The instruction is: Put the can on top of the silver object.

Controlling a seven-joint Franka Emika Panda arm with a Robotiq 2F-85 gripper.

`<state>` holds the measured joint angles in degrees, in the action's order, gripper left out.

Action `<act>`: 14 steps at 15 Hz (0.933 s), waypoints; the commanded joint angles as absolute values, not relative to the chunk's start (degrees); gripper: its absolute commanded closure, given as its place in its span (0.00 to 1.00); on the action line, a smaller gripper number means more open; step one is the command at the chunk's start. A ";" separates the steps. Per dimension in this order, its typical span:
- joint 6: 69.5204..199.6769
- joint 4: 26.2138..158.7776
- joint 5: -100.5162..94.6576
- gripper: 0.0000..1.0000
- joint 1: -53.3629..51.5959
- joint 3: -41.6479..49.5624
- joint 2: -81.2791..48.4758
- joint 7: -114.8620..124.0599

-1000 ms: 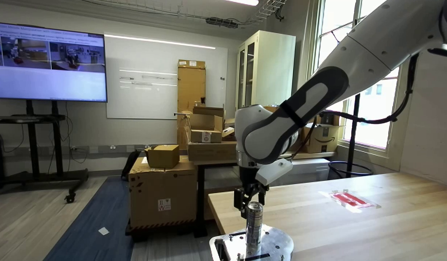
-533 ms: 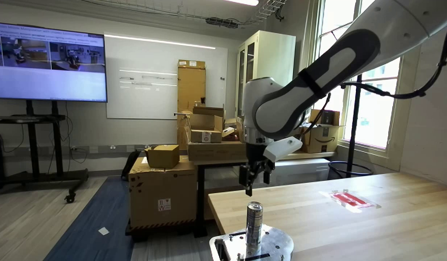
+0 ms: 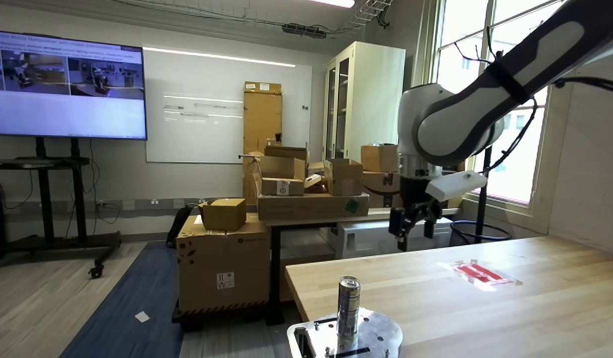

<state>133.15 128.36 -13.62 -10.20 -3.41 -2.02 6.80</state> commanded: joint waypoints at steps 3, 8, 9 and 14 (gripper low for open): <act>134.17 137.98 -10.28 0.00 -5.04 -1.84 8.96 5.96; 132.80 140.34 -9.85 0.00 -2.52 -0.69 13.01 5.92; 133.05 138.60 -10.55 0.00 -2.83 -1.53 10.41 6.49; 133.06 139.53 -10.50 0.00 -2.27 -1.16 11.64 6.46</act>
